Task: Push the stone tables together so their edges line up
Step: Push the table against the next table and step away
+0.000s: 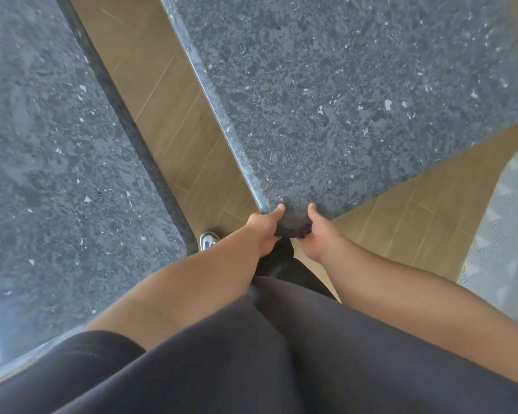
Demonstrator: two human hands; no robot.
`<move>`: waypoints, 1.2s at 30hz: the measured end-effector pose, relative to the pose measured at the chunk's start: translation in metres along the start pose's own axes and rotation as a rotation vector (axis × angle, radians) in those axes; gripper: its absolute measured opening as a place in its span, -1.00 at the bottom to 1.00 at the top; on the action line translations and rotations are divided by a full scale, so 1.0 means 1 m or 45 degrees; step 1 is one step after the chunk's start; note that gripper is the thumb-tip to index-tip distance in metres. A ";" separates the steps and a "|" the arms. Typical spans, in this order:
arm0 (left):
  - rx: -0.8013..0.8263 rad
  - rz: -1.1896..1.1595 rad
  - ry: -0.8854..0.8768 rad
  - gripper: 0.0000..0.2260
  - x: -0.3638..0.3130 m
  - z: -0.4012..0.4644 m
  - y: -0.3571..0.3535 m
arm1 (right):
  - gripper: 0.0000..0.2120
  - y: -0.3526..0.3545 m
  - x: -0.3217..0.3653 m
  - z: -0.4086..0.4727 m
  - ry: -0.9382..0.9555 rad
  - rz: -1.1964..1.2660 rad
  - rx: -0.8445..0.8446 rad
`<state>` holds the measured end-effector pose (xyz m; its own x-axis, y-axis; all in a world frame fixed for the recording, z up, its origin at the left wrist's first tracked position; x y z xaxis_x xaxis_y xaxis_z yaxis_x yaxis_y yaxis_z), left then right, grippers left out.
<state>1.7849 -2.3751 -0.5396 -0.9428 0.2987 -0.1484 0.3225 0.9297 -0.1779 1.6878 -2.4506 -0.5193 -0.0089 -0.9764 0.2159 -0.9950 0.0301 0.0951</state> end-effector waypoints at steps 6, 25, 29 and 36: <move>-0.022 0.071 -0.024 -0.61 -0.019 -0.004 0.027 | -0.63 -0.021 -0.022 -0.005 -0.009 -0.020 0.002; -0.078 0.202 -0.118 -0.58 -0.080 -0.016 0.106 | -0.49 -0.099 -0.081 -0.036 0.022 -0.090 0.043; -0.081 0.201 -0.103 -0.61 -0.081 -0.020 0.105 | -0.55 -0.091 -0.082 -0.033 -0.039 -0.031 0.011; -0.130 0.331 -0.104 -0.69 -0.083 -0.034 0.110 | -0.49 -0.075 -0.069 -0.037 -0.186 0.020 0.069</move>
<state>1.8956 -2.2909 -0.5141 -0.8181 0.5154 -0.2552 0.5385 0.8422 -0.0254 1.7669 -2.3778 -0.5051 -0.0353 -0.9967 0.0731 -0.9985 0.0383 0.0393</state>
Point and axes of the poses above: each hand's wrist, its own z-axis towards the middle knuckle, its own y-axis out of the back of the hand, x = y × z, the point moved 4 cm from there along z, towards the middle knuckle, and after that the axes turned 9 degrees about -x, right-handed, at the moved point
